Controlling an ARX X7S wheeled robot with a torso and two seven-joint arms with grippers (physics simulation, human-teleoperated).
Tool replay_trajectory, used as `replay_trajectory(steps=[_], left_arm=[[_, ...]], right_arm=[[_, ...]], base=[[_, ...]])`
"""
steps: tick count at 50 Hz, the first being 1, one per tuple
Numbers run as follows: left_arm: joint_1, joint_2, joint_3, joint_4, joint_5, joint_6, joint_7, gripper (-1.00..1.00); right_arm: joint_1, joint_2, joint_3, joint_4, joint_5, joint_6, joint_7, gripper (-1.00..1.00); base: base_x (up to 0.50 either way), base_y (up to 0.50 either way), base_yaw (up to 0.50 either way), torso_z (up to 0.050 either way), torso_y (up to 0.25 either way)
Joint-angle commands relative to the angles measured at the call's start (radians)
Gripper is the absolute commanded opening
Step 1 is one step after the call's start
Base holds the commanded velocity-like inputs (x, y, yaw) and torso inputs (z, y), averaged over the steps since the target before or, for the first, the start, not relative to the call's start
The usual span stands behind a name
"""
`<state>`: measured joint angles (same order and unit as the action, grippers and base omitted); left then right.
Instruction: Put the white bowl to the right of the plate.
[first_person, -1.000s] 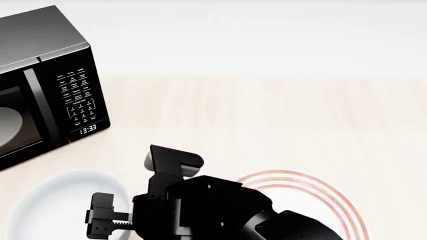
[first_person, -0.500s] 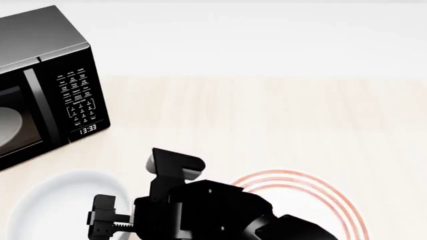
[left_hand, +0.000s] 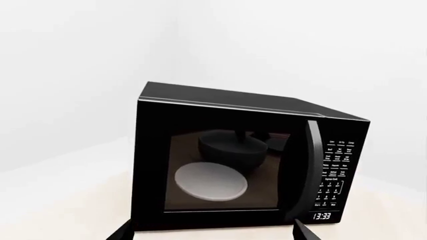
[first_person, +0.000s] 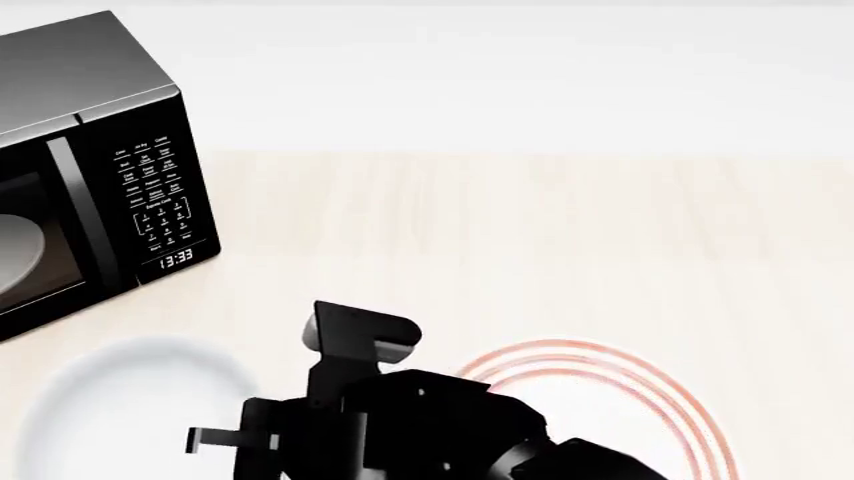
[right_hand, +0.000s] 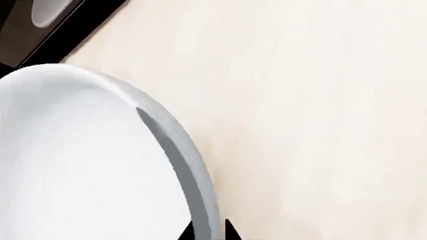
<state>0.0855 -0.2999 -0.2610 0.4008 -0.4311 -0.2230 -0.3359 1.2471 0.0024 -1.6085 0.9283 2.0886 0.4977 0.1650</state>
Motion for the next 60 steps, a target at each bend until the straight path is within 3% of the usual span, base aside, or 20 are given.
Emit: replay_trajectory(steps=[1,10,17,24,42,49,54,60], left_arm=[[0.013,-0.003,-0.006,0.015,-0.011,0.005,-0.001,1.00],[0.027,0.002,-0.006,0.008,-0.010,0.031,0.009,1.00],[0.026,0.000,-0.006,0.007,-0.013,0.031,0.006,1.00],[0.024,-0.001,0.001,0.003,-0.009,0.033,0.004,1.00],[0.023,-0.003,0.013,-0.001,-0.002,0.039,0.000,1.00],[0.019,-0.004,0.021,-0.006,0.004,0.040,-0.004,1.00],[0.018,-0.005,0.022,-0.007,0.004,0.040,-0.005,1.00],[0.022,-0.006,0.023,-0.003,0.003,0.042,-0.008,1.00]], right_arm=[[-0.005,-0.002,0.003,-0.008,-0.009,-0.027,0.028,-1.00],[0.014,-0.002,0.005,-0.024,-0.036,-0.065,0.054,-1.00],[0.070,-0.002,0.008,-0.060,-0.097,-0.043,0.177,-1.00],[0.154,-0.002,0.011,-0.106,-0.042,-0.026,0.256,-1.00],[0.239,0.000,0.005,-0.120,-0.051,-0.036,0.301,-1.00],[0.264,0.102,0.024,-0.253,-0.043,-0.040,0.359,-1.00],[0.271,0.227,0.066,-0.432,-0.006,-0.085,0.522,-1.00],[0.276,0.356,0.102,-0.602,0.031,-0.096,0.601,-1.00]], base=[[0.00,0.00,0.00,0.000,0.000],[0.00,0.00,0.00,0.000,0.000],[0.00,0.00,0.00,0.000,0.000],[0.00,0.00,0.00,0.000,0.001],[0.00,0.00,0.00,0.000,0.000],[0.00,0.00,0.00,0.000,0.000],[0.00,0.00,0.00,0.000,0.000],[0.00,0.00,0.00,0.000,0.002]])
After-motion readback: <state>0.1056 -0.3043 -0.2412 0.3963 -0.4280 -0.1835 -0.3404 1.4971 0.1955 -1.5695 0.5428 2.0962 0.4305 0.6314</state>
